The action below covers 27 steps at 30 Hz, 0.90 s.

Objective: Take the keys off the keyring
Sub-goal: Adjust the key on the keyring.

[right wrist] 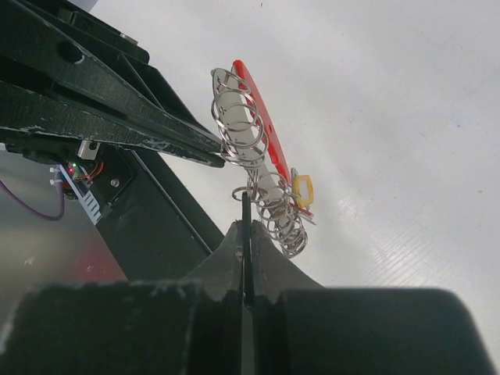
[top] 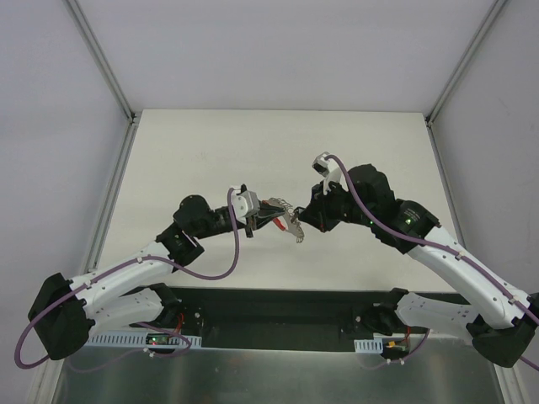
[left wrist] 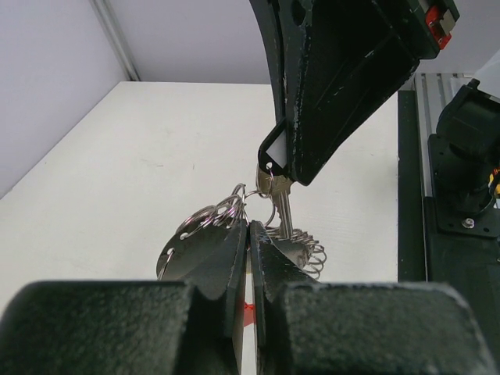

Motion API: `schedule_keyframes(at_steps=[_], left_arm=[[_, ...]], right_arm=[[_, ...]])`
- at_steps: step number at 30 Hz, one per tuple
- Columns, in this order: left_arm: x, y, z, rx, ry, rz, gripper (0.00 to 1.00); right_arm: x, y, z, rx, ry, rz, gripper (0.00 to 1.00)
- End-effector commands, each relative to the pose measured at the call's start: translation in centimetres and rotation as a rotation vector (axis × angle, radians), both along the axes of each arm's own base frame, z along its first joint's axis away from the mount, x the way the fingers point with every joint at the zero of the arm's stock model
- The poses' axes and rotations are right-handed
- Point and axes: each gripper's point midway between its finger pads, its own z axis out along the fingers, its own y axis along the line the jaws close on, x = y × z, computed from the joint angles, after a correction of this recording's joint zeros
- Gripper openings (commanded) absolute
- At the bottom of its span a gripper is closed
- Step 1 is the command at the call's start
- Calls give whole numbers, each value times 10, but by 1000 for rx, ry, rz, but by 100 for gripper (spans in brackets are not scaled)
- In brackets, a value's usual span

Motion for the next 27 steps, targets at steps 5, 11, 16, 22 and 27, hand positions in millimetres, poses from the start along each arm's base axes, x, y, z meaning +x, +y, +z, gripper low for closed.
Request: schedule_keyframes(at_steps=[5, 11, 16, 22, 27], left_arm=[[-2, 4, 29, -82, -93, 13, 0], [0, 7, 30, -95, -99, 36, 0], [-2, 9, 32, -101, -108, 35, 0], [-3, 8, 33, -99, -109, 26, 0], [-4, 7, 33, -100, -106, 21, 0]], right_arm=[[3, 0, 5, 11, -30, -5, 1], [5, -1, 4, 11, -29, -9, 1], [5, -3, 5, 9, -31, -14, 1], [5, -4, 5, 10, -32, -8, 1], [5, -4, 4, 9, -29, -7, 1]])
